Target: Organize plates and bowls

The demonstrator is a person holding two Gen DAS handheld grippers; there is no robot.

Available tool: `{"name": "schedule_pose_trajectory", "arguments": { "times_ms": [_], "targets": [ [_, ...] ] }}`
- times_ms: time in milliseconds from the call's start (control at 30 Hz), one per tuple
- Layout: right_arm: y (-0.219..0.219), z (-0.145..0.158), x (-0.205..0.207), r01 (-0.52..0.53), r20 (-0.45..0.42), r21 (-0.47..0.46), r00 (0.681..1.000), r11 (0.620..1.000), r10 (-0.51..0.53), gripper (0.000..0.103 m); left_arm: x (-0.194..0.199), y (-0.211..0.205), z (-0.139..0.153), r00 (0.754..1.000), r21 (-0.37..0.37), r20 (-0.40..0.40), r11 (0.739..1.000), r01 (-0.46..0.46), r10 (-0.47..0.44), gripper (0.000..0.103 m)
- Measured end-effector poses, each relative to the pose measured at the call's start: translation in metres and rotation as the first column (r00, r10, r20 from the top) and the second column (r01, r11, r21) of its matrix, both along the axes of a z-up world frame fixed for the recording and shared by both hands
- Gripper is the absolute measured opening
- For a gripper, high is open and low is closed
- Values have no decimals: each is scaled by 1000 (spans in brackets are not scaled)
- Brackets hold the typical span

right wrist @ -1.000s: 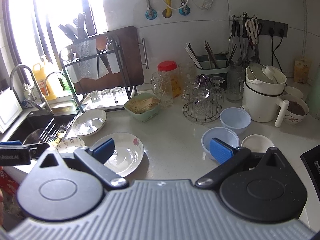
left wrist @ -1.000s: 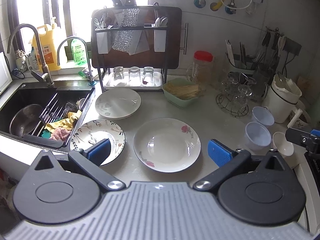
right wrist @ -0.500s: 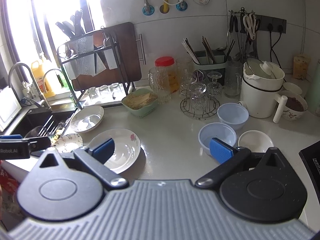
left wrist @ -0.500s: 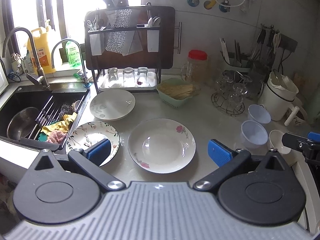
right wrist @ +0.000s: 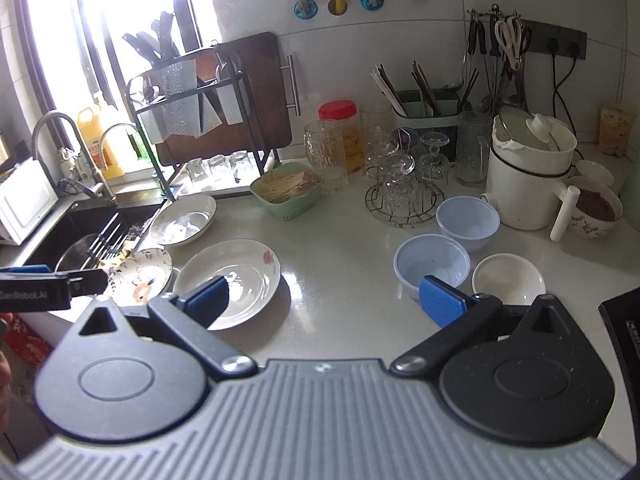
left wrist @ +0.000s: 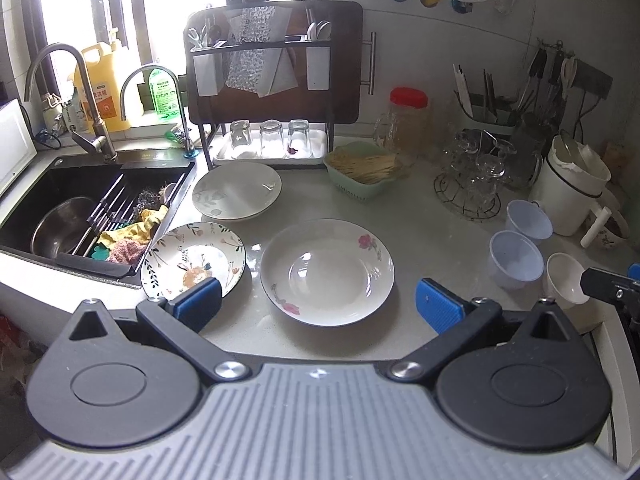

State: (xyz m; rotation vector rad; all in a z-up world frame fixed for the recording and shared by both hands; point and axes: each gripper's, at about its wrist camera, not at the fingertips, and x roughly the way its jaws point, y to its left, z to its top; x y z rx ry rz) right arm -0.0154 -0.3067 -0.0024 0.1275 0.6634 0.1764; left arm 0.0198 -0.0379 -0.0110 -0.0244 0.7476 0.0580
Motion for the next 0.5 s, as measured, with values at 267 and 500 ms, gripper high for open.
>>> {"name": "schedule_pose_trajectory", "arguments": {
  "times_ms": [267, 500],
  "targets": [
    [-2, 6, 1, -29, 17, -7, 999, 1000, 29, 103, -10, -1, 0, 1000, -5, -3, 1000, -12, 12, 103],
    [15, -8, 9, -11, -1, -21, 1000, 1000, 11, 103, 9, 14, -11, 1000, -33, 3, 999, 25, -25, 103]
  ]
}}
